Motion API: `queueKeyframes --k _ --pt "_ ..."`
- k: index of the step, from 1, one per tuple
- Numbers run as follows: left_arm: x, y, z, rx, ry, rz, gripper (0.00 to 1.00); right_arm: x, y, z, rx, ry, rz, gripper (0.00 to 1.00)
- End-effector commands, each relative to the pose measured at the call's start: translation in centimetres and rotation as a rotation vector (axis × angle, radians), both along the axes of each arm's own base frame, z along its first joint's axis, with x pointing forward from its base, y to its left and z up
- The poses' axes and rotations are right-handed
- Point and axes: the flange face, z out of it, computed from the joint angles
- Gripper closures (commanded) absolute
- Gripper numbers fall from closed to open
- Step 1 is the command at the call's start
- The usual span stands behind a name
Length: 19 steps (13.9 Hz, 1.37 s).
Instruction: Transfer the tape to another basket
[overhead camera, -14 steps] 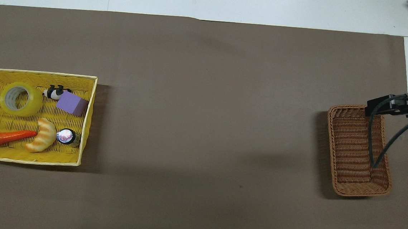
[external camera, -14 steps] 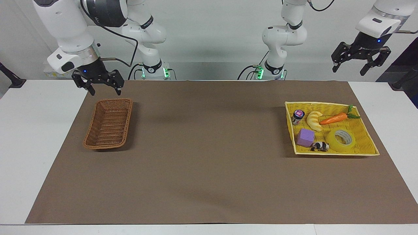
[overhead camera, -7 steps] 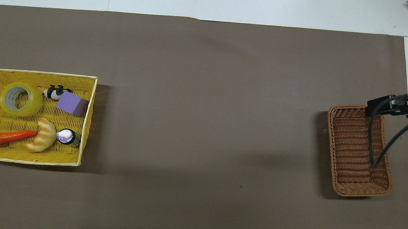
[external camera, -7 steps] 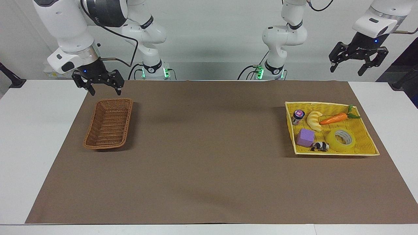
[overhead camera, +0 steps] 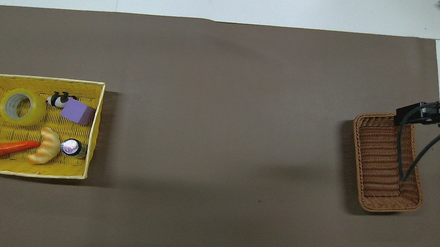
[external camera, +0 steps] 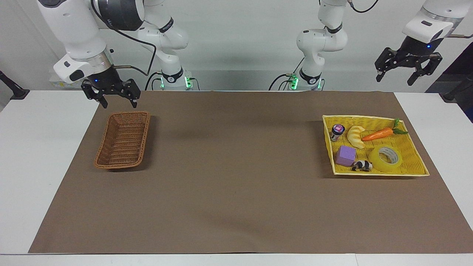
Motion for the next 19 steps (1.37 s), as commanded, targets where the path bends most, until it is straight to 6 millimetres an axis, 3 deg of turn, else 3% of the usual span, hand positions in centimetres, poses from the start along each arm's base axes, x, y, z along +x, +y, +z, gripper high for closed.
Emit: queueKeyframes --k 1,4,10,14,19 --pt "-0.6 0.3 0.1 0.012 -0.007 0.013 0.00 0.2 -0.2 0.2 0.009 0.000 0.004 0.00" --pt "-0.6 0.6 0.0 0.012 -0.005 0.016 0.00 0.2 -0.2 0.2 0.009 0.000 0.004 0.00" --pt "0.1 5.2 -0.9 0.015 -0.048 0.080 0.00 0.2 -0.2 0.2 0.009 0.000 0.004 0.00" --pt "1.0 9.1 -5.2 0.018 -0.061 0.040 0.00 0.2 -0.2 0.2 0.009 0.000 0.004 0.00" --pt "1.4 13.9 -12.7 0.033 -0.061 -0.030 0.00 0.2 -0.2 0.2 0.009 0.000 0.002 0.00"
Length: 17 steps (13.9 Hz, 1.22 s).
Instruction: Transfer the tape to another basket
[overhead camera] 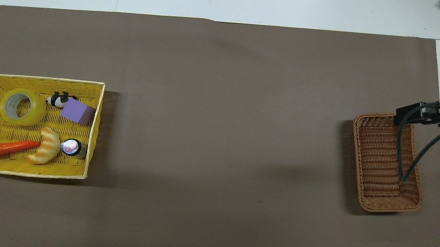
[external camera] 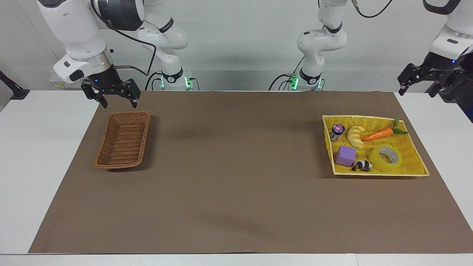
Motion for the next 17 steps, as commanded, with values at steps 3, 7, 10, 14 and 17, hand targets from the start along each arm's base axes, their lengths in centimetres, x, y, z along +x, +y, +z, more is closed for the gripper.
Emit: queueKeyframes --k 3,7,10,14,17 --pt "-1.0 4.4 -7.2 -0.051 -0.028 -0.018 0.00 0.2 -0.2 0.2 0.009 0.000 0.004 0.00" --pt "-0.8 4.8 -13.5 -0.052 -0.029 -0.021 0.00 0.2 -0.2 0.2 0.009 0.000 0.004 0.00" --pt "0.3 5.5 -17.9 -0.047 -0.004 -0.058 0.00 0.2 -0.2 0.2 0.009 0.000 0.004 0.00" --pt "3.0 7.4 -22.2 -0.031 -0.054 -0.030 0.00 0.2 -0.2 0.2 0.009 0.000 0.004 0.00" --pt "4.3 7.9 -23.8 -0.104 -0.088 0.046 0.00 0.2 -0.2 0.2 0.009 0.000 0.004 0.00"
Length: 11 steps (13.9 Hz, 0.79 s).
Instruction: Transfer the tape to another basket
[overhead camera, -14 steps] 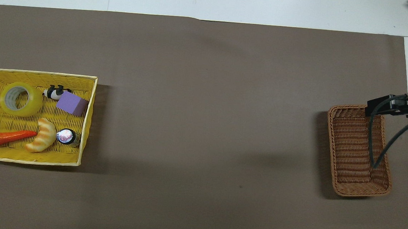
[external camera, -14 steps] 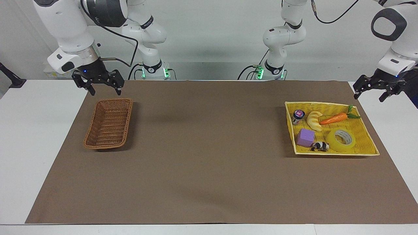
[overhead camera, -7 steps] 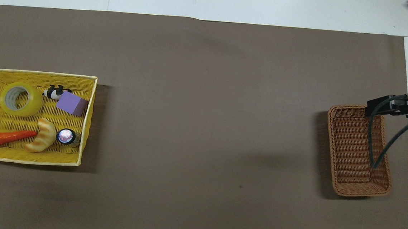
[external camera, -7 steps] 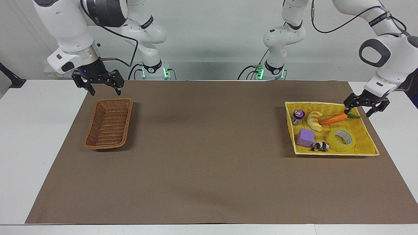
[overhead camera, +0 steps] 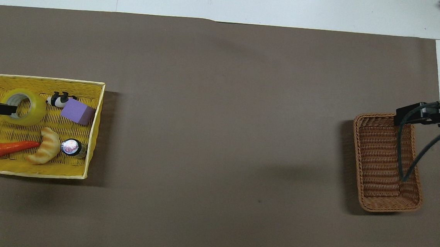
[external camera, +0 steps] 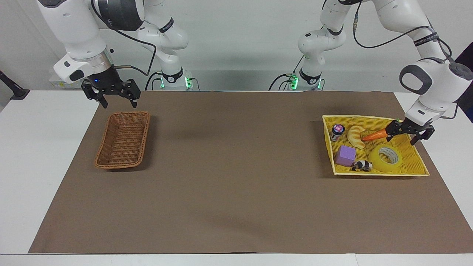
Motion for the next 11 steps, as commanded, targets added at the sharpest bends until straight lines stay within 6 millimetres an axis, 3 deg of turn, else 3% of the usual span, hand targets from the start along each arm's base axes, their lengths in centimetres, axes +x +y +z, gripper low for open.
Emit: queueKeyframes --k 1,3,5,6,8,9,10,11 --pt "1.4 0.7 -1.6 -0.021 -0.030 0.024 0.00 0.2 -0.2 0.2 0.009 0.000 0.004 0.00" --pt "1.6 0.4 -2.1 -0.021 -0.027 0.025 0.02 0.2 -0.2 0.2 0.009 0.000 0.004 0.00" --pt "1.6 1.1 -3.4 -0.018 -0.024 0.039 0.12 0.2 -0.2 0.2 0.009 0.000 0.004 0.00" --pt "1.6 0.9 -4.0 -0.019 -0.016 0.038 0.24 0.2 -0.2 0.2 0.009 0.000 0.004 0.00" --pt "1.4 0.9 -4.1 -0.021 -0.010 0.031 0.73 0.2 -0.2 0.2 0.009 0.000 0.004 0.00" --pt "1.3 1.1 -3.9 -0.019 -0.014 0.032 0.93 0.2 -0.2 0.2 0.009 0.000 0.004 0.00" --pt "1.4 1.2 -3.5 -0.017 -0.024 0.039 1.00 0.2 -0.2 0.2 0.009 0.000 0.004 0.00" --pt "1.5 1.3 -2.6 -0.014 -0.035 0.035 1.00 0.2 -0.2 0.2 0.009 0.000 0.002 0.00"
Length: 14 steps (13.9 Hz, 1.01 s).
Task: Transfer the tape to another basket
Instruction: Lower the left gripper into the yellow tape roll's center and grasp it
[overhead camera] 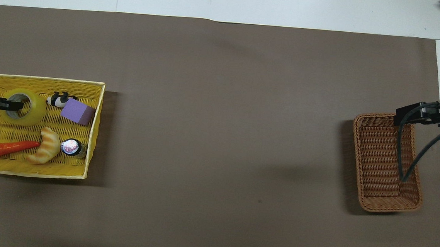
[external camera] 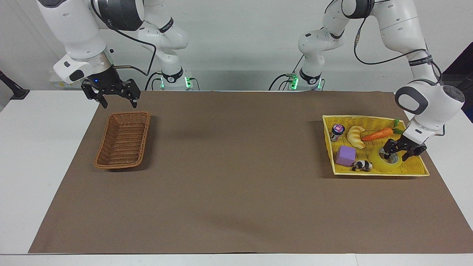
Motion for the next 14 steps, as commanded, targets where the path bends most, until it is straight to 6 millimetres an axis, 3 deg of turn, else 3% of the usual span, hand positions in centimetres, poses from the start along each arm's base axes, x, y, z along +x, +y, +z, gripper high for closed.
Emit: queueKeyframes --k 1,4,7,10,12,14 --pt "0.1 1.0 2.2 -0.004 -0.042 0.008 1.00 0.2 0.2 0.2 0.009 -0.002 0.008 0.00" --pt "0.2 -0.4 5.9 0.003 -0.089 -0.003 1.00 0.2 0.4 0.2 0.009 0.000 0.010 0.00" --pt "-0.8 -4.3 10.5 -0.040 -0.065 -0.010 1.00 0.2 0.1 0.1 0.011 -0.002 0.005 0.00" --pt "-1.0 -10.8 12.8 -0.082 -0.033 0.007 1.00 0.1 -0.2 -0.3 0.014 0.006 0.008 0.00" --pt "-0.9 -15.9 12.5 -0.101 -0.006 0.006 1.00 -0.1 0.1 -0.6 0.083 -0.022 0.000 0.00" --pt "-0.8 -21.4 12.4 -0.123 0.010 0.055 1.00 -0.3 1.0 -2.5 0.161 -0.037 -0.009 0.00"
